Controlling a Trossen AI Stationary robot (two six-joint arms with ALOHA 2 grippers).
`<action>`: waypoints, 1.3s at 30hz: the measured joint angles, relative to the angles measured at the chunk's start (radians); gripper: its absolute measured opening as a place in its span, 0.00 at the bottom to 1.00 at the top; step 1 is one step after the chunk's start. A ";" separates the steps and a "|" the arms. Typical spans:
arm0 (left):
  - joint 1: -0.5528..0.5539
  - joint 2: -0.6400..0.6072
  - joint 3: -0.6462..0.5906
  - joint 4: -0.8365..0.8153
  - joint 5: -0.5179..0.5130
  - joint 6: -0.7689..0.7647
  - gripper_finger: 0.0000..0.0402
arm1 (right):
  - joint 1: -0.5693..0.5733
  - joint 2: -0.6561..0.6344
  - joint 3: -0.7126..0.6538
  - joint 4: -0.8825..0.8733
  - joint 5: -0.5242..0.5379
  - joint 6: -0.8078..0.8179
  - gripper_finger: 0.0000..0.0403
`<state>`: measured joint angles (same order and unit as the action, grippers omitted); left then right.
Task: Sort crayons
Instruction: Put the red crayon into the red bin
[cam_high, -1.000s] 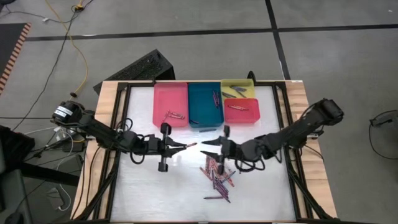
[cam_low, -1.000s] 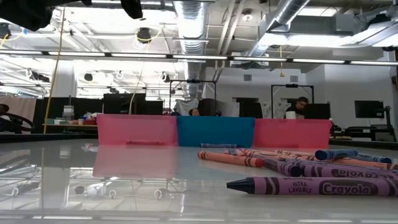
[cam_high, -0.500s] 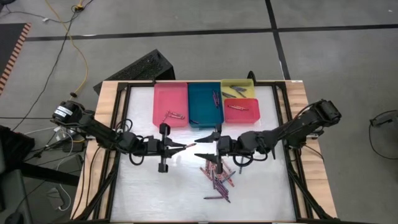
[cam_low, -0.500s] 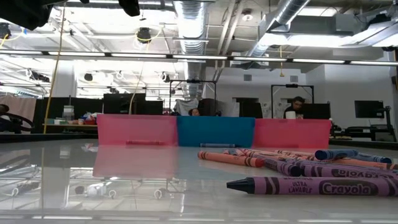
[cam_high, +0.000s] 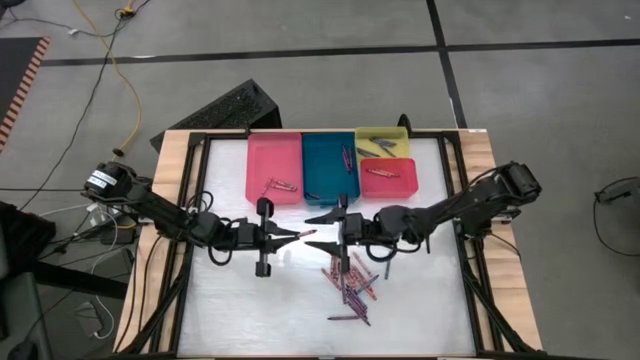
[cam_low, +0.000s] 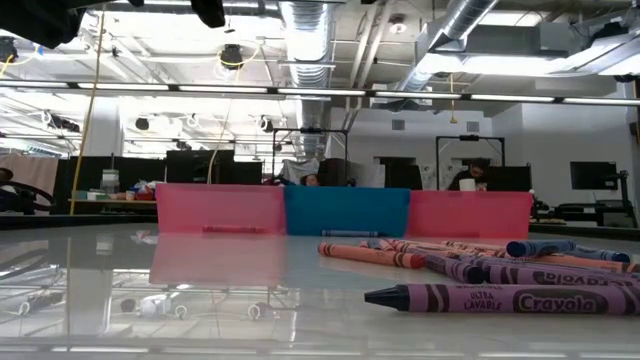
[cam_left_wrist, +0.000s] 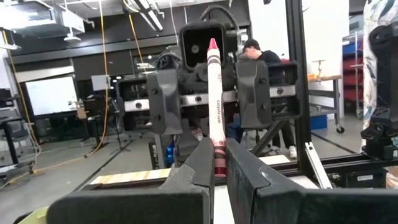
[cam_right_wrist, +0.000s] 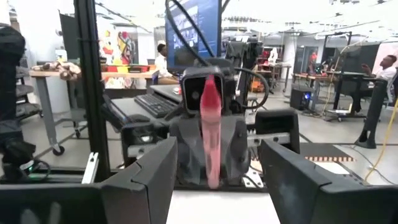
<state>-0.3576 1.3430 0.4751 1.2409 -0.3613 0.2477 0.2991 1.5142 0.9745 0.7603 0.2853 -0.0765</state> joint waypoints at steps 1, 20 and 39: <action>0.000 0.000 0.000 -0.002 -0.002 0.000 0.02 | -0.003 0.008 0.008 0.001 0.000 -0.003 0.58; 0.000 0.000 0.000 -0.022 -0.020 0.006 0.02 | 0.001 0.062 0.074 -0.055 0.041 -0.036 0.11; 0.000 0.000 0.001 -0.250 -0.281 -0.098 0.20 | 0.014 -0.041 0.074 -0.355 0.512 -0.036 0.01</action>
<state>-0.3576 1.3430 0.4759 0.9910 -0.6425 0.1501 0.3130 1.4731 1.0481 0.4049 0.7974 -0.1129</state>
